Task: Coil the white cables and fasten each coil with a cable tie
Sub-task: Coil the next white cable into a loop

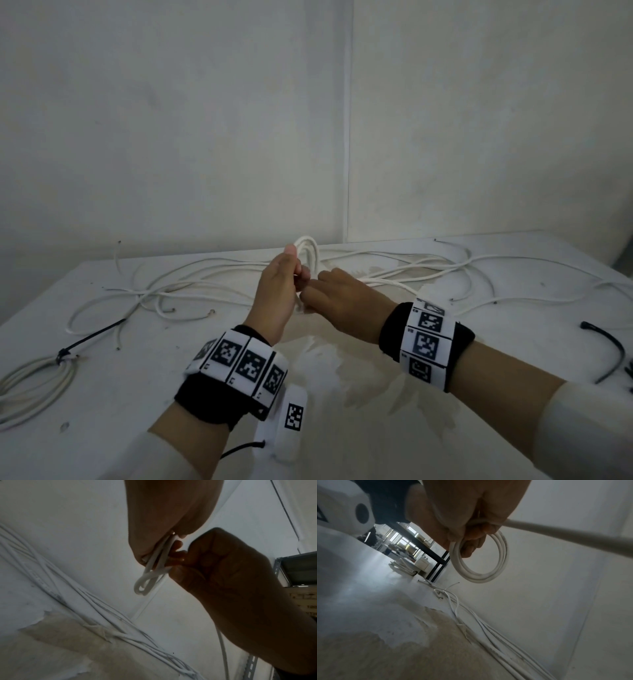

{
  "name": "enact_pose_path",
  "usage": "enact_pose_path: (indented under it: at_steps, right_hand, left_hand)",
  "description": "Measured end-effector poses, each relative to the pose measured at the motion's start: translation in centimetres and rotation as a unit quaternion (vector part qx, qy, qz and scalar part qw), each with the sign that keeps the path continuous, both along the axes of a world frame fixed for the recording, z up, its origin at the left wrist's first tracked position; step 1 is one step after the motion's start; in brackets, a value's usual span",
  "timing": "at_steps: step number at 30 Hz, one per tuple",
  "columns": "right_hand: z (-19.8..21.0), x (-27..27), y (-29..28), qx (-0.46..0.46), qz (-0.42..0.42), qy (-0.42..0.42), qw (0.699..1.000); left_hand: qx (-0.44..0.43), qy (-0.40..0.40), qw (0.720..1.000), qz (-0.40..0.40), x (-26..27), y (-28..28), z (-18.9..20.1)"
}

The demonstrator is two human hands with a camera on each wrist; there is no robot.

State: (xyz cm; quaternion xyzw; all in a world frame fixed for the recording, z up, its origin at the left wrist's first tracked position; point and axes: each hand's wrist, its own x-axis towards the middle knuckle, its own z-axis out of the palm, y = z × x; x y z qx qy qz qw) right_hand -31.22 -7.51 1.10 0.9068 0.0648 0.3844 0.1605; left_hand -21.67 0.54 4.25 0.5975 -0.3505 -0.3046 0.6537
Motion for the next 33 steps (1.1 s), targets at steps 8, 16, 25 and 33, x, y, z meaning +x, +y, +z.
enact_pose_path:
  at_steps: [8, 16, 25, 33]
  right_hand:
    - [1.9, -0.8, 0.3, 0.157, 0.034, -0.029, 0.987]
    - [1.7, -1.7, -2.1, 0.153, -0.01, -0.036, 0.987]
    - [1.2, -2.1, -2.9, 0.24, -0.077, 0.005, 0.968]
    - [2.4, -2.5, -2.3, 0.466, -0.096, 0.105, 0.873]
  left_hand:
    - [0.047, -0.092, 0.993, -0.057, -1.0, 0.0, -0.1]
    - [0.095, -0.085, 0.987, -0.097, -1.3, 0.6, -1.0]
    - [0.126, 0.017, 0.98, -0.154, -0.9, 1.1, -0.8]
    - [0.073, 0.082, 0.983, -0.151, -0.9, 1.2, -0.8]
